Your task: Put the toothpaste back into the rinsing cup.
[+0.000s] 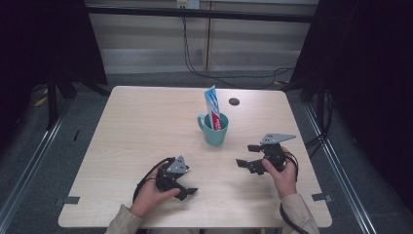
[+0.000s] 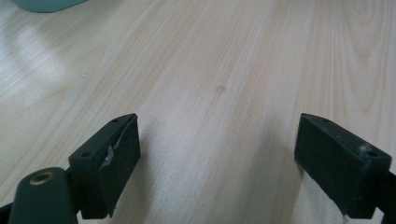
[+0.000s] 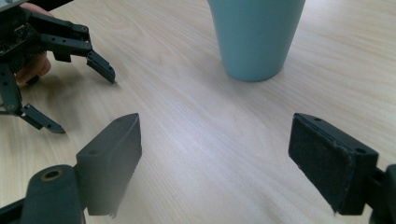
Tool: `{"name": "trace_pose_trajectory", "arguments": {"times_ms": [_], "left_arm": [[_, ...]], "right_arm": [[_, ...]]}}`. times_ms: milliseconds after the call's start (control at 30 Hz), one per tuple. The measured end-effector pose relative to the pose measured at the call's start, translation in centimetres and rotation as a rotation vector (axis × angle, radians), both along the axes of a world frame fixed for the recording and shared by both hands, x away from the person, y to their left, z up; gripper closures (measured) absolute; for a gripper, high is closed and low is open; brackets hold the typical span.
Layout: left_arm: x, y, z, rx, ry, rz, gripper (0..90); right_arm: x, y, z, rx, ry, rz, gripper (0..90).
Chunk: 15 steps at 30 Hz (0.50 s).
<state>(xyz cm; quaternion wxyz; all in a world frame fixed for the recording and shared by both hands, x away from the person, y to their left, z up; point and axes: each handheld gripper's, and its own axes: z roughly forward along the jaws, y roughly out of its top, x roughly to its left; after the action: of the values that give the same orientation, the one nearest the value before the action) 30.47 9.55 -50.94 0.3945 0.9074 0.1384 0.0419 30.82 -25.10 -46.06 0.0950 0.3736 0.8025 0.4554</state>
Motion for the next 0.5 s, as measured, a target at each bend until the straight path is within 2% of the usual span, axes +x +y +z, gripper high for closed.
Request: {"name": "trace_pose_trajectory", "arguments": {"times_ms": [500], "left_arm": [[0.0,0.0,0.0,0.000,0.001,0.000,14.1]], "right_arm": [[-1.2,-1.2,-2.0,-0.019,0.034,-0.007,17.3]]}}
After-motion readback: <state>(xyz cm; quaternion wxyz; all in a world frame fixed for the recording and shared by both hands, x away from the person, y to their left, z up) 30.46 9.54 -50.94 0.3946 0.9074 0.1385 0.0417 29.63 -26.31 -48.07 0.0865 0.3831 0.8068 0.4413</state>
